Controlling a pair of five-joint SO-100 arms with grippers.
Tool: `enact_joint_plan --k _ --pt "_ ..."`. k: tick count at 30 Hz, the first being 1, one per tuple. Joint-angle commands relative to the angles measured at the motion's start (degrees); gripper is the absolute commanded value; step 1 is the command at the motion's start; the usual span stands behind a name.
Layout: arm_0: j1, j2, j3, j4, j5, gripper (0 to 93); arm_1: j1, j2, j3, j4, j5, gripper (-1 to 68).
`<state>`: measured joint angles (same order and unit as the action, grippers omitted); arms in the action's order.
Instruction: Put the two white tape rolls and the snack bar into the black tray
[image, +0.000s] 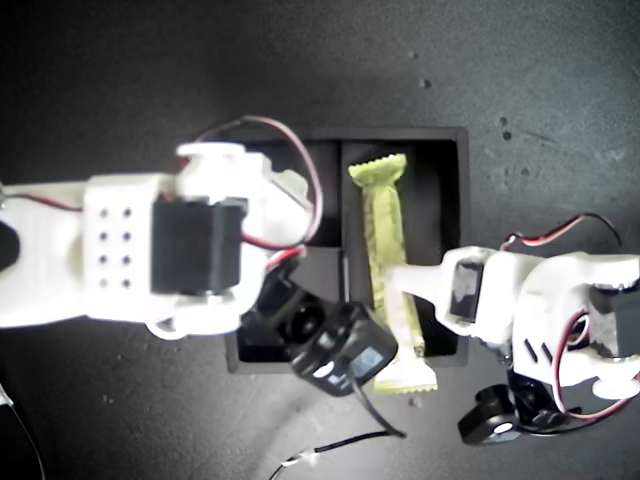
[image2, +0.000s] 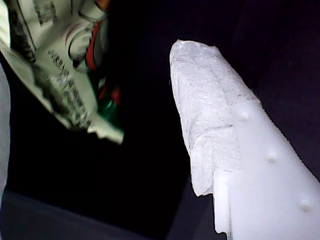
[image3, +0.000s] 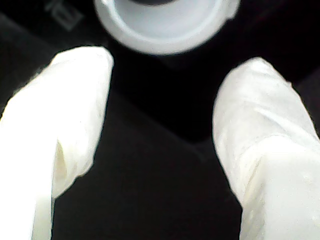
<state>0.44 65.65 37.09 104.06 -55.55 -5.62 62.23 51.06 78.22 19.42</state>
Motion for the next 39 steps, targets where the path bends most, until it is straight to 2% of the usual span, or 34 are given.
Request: enact_joint_plan --k 1,4,5,9,12,16,20,24,39 --pt "-0.4 18.3 8.3 1.1 -1.1 15.1 1.5 1.4 -8.8 10.2 -7.5 20.6" --pt "3.0 28.1 14.9 0.9 -4.9 14.7 2.5 0.9 -21.2 20.8 -8.3 20.2" --pt "4.7 30.2 16.8 0.8 -6.7 14.6 3.1 0.9 -24.9 24.3 -8.0 22.1" --pt "12.9 34.9 26.5 -3.6 -14.4 14.2 3.8 10.7 -21.4 25.0 -5.5 20.8" --pt "18.4 35.8 36.5 -10.9 -20.6 13.9 4.1 17.9 -17.8 25.0 -0.4 19.3" --pt "23.0 37.0 51.2 -22.6 -27.7 14.0 5.4 29.2 -11.3 25.0 11.7 17.5" --pt "24.7 40.6 66.7 -36.0 -32.5 14.0 3.7 39.4 -6.3 25.0 20.7 13.6" --pt "25.5 43.2 75.2 -44.5 -34.3 13.8 0.7 44.8 -2.6 24.9 24.6 11.8" --pt "25.8 42.8 84.7 -55.2 -36.2 13.6 0.0 45.3 2.8 24.5 27.4 10.2"
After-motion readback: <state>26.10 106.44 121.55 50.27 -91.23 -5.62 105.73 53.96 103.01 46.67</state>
